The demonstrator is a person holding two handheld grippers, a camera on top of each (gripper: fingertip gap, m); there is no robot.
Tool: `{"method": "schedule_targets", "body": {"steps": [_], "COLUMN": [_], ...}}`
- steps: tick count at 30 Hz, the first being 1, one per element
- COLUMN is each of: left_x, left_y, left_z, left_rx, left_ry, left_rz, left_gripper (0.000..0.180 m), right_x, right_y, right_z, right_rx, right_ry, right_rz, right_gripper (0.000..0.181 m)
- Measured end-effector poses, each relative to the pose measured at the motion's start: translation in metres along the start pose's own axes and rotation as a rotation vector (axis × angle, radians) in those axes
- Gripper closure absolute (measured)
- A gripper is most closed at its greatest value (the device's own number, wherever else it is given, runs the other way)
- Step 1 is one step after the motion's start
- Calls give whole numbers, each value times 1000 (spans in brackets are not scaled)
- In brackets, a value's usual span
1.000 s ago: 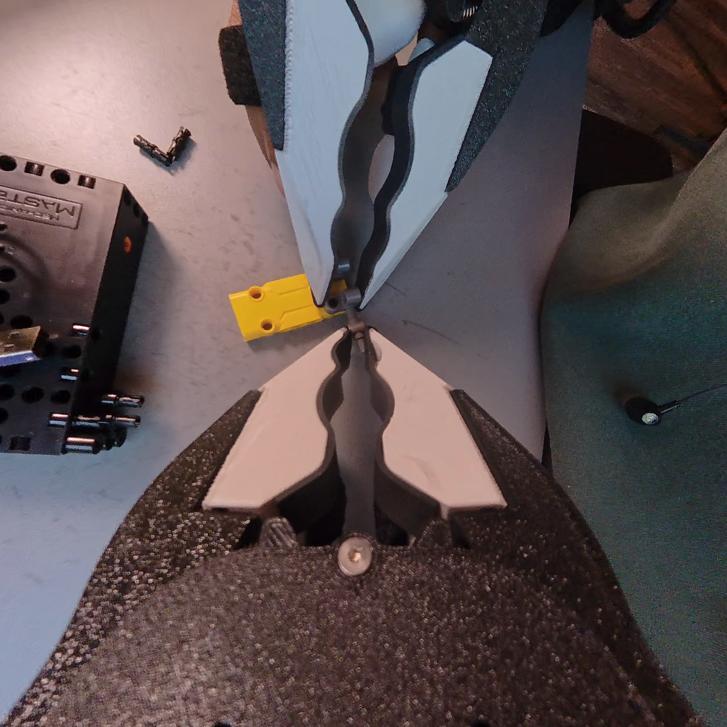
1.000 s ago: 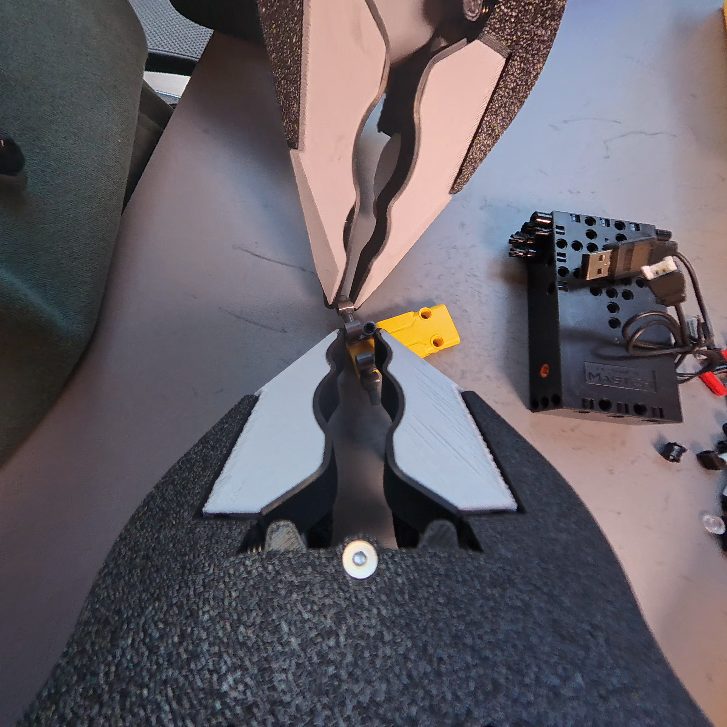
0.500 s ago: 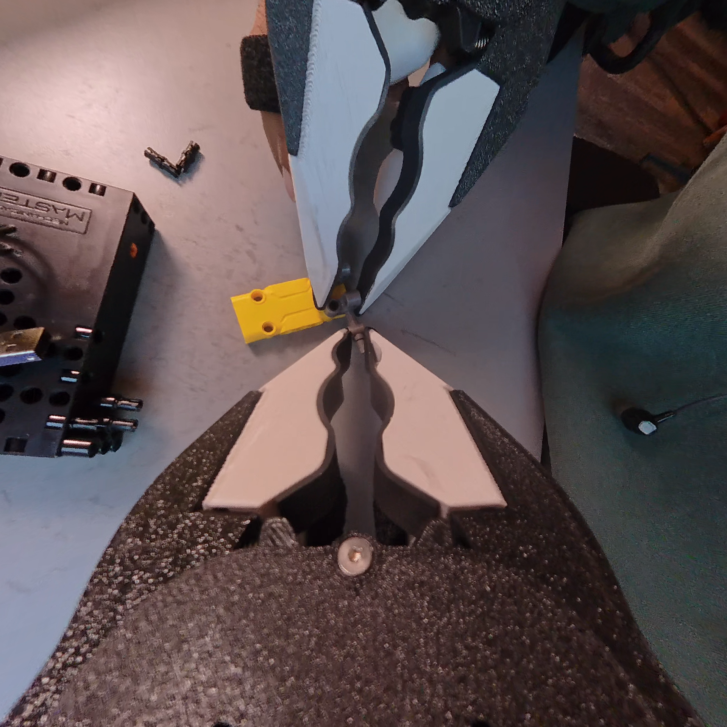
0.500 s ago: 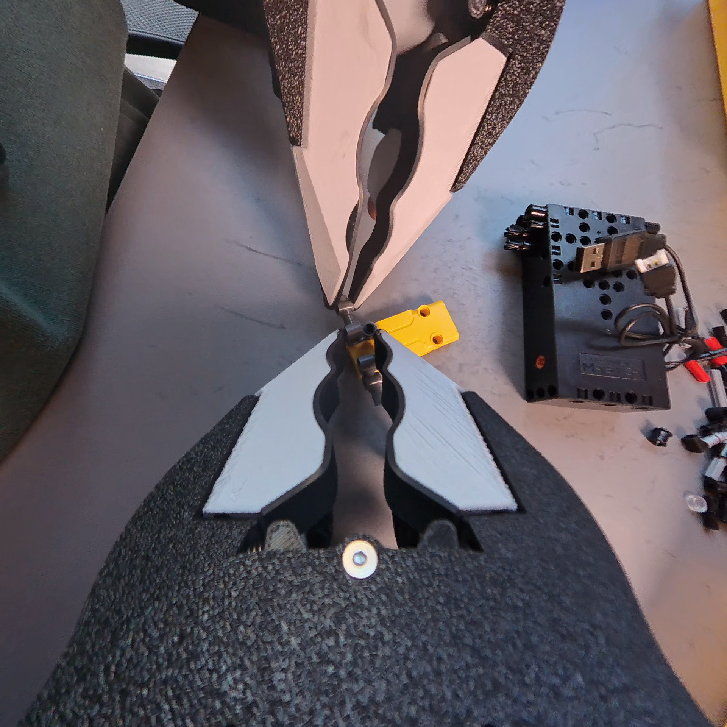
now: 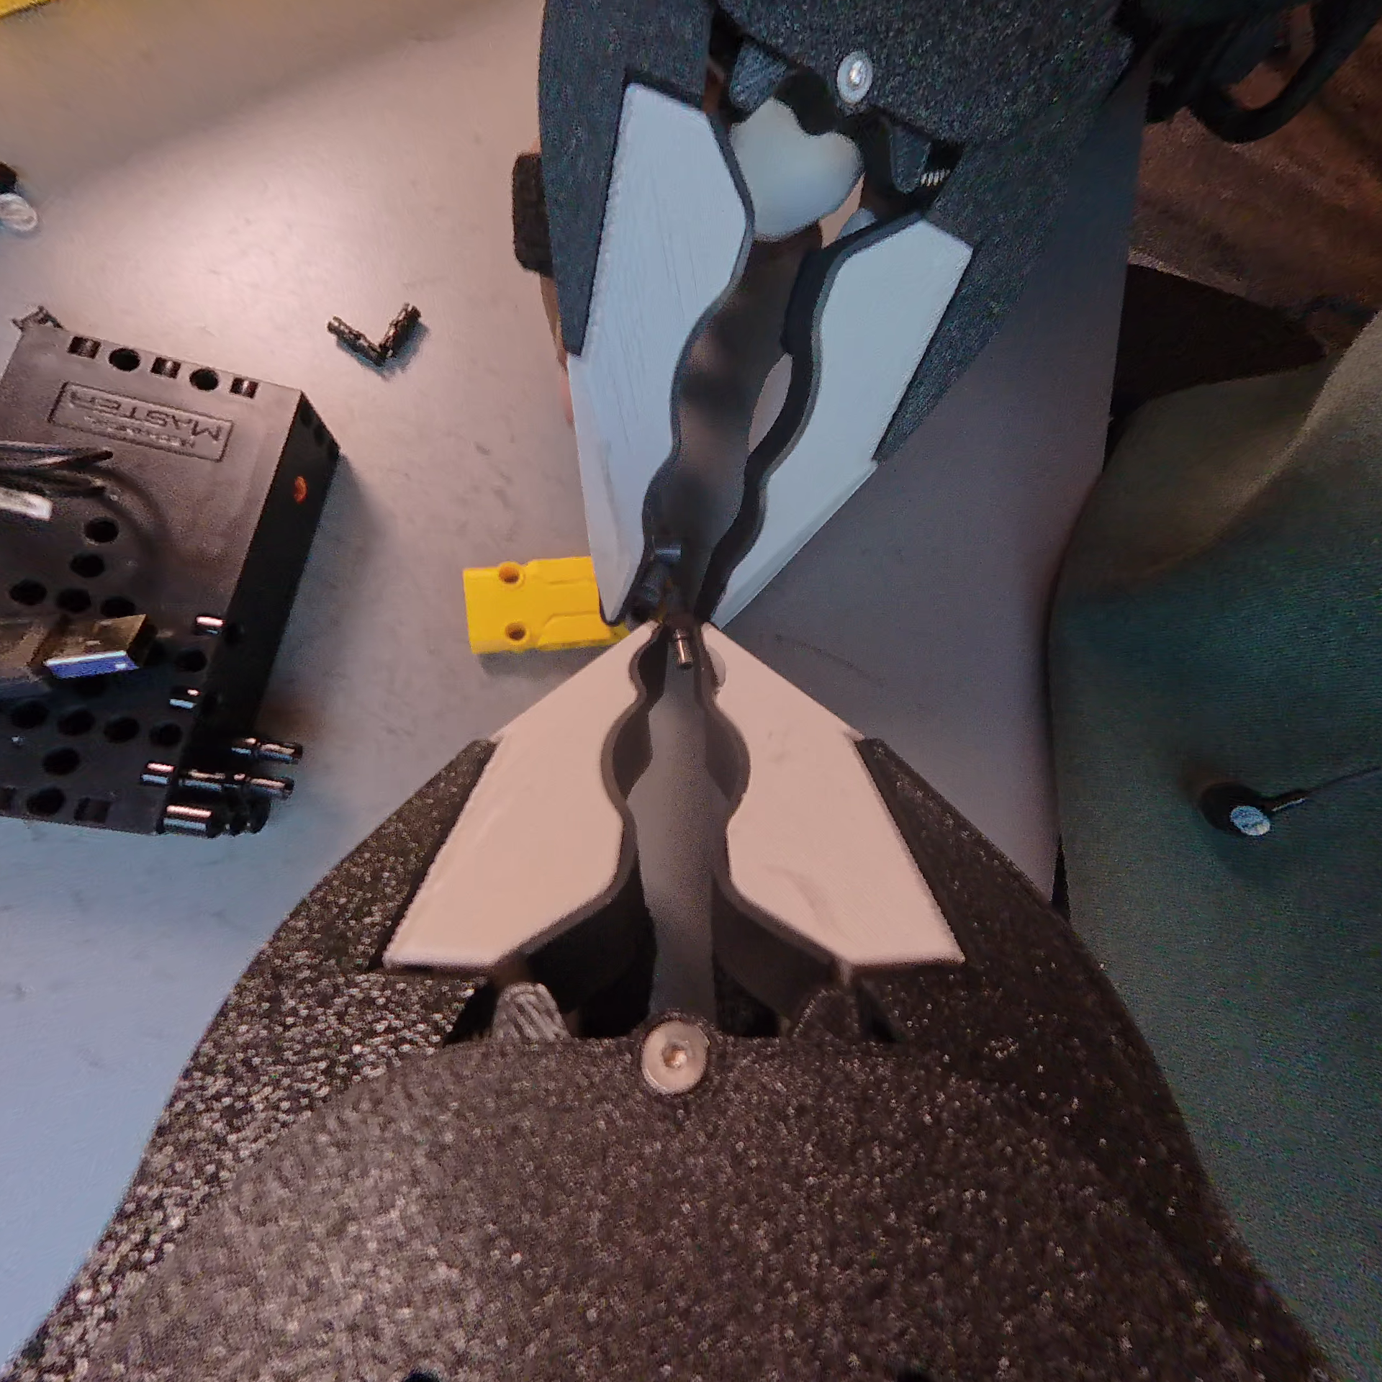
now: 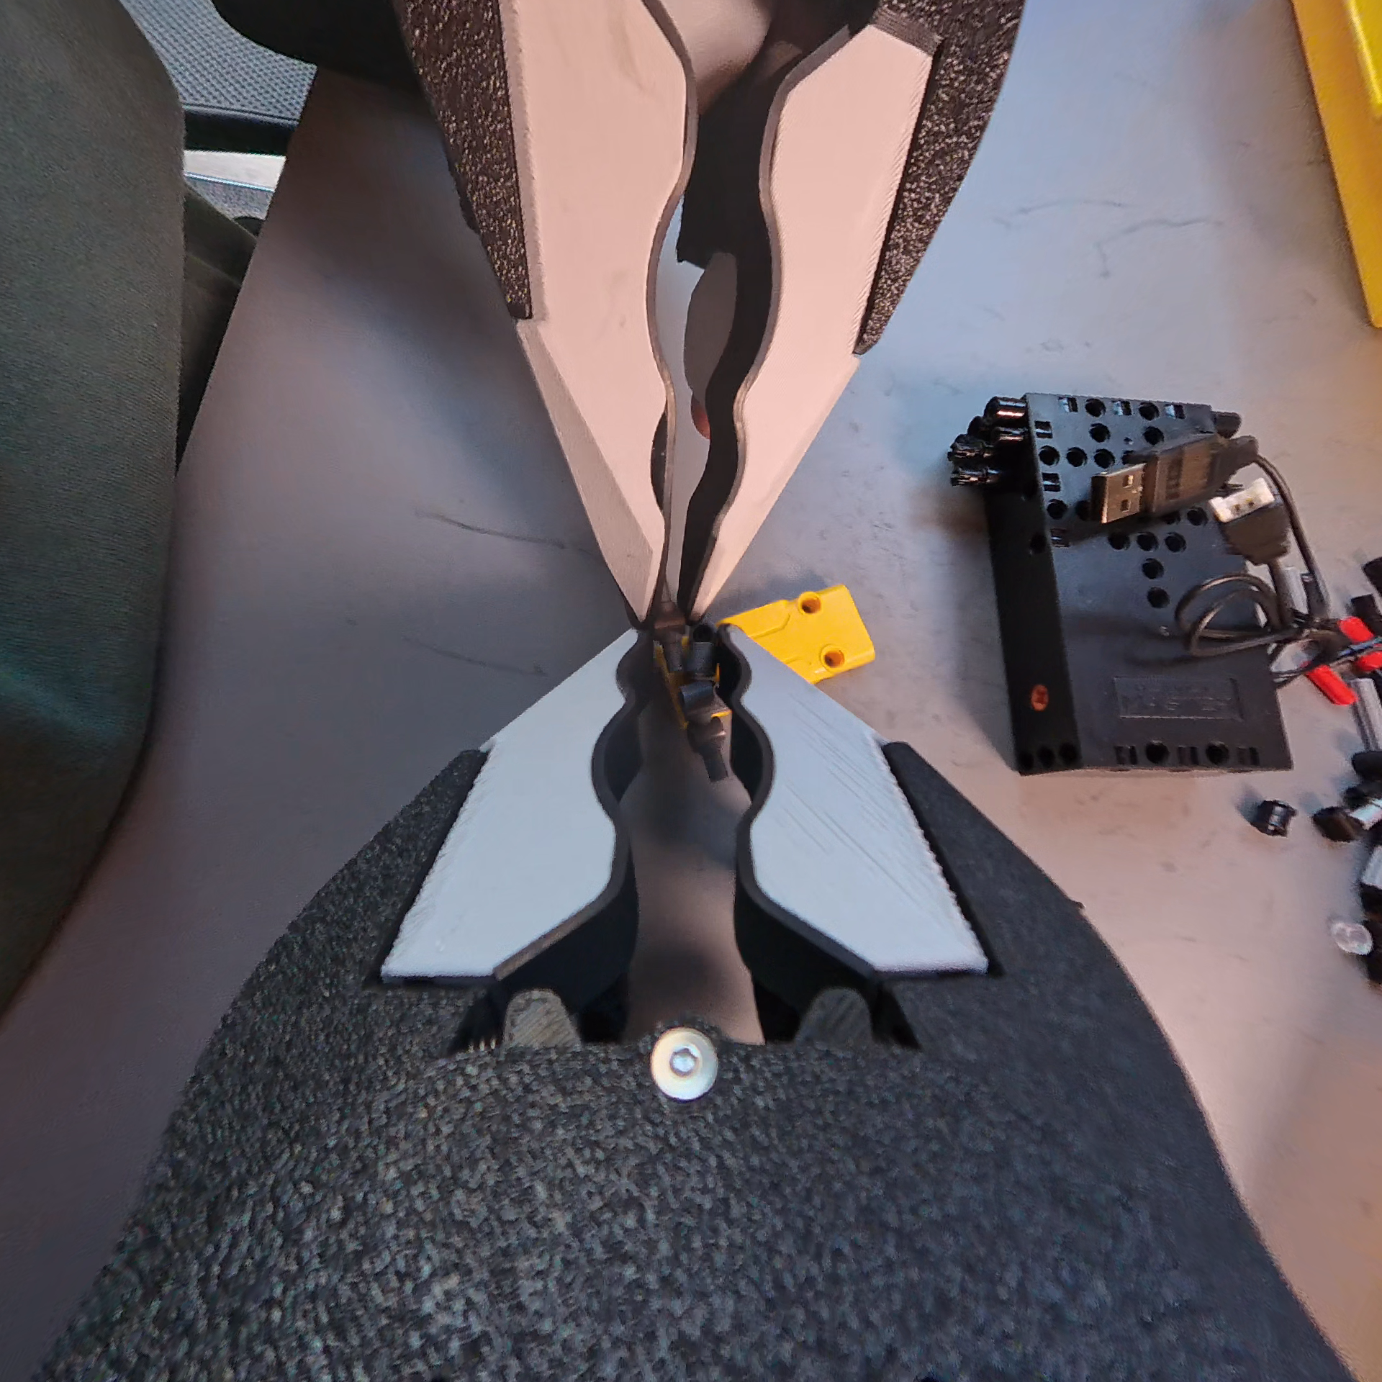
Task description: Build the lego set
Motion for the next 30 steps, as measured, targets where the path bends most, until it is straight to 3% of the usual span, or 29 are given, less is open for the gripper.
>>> {"method": "schedule_targets", "body": {"steps": [2,10,14,19,24,27,30], "left_x": [1,-2,-6,-1,-12,-19,-1], "left_y": [-1,0,-6,-4,-2,-9,-18], "left_z": [5,8,14,19,16,4,5], "left_rx": [-9,-46,-41,-22,88,265,438], "left_ry": [-8,46,29,-23,-22,0,-78], "left_rz": [-19,-60,-121,-110,-87,-75,5], "left_gripper": [174,174,173,166,144,132,125], "right_x": [-2,-15,-19,-13,-18,-19,-17], "right_y": [1,3,3,-4,-9,-8,-6], "right_z": [1,2,0,-5,-2,-1,-4], "right_rx": [-8,-46,-42,-206,-339,-424,-499], "right_ry": [-17,-90,-115,-160,-118,-105,-132], "right_rz": [14,101,88,119,-10,-92,-149], "right_gripper": [156,157,174,174,174,174,174]}}
Point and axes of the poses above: each gripper's, where its closed fingertips meet, x out along the fingers, z out of its underside, y = z × x across the jaws, the point moved 5 cm from there along -x, back along the fingers, and after that the axes turned 1 degree about x, right-handed, at the moved point
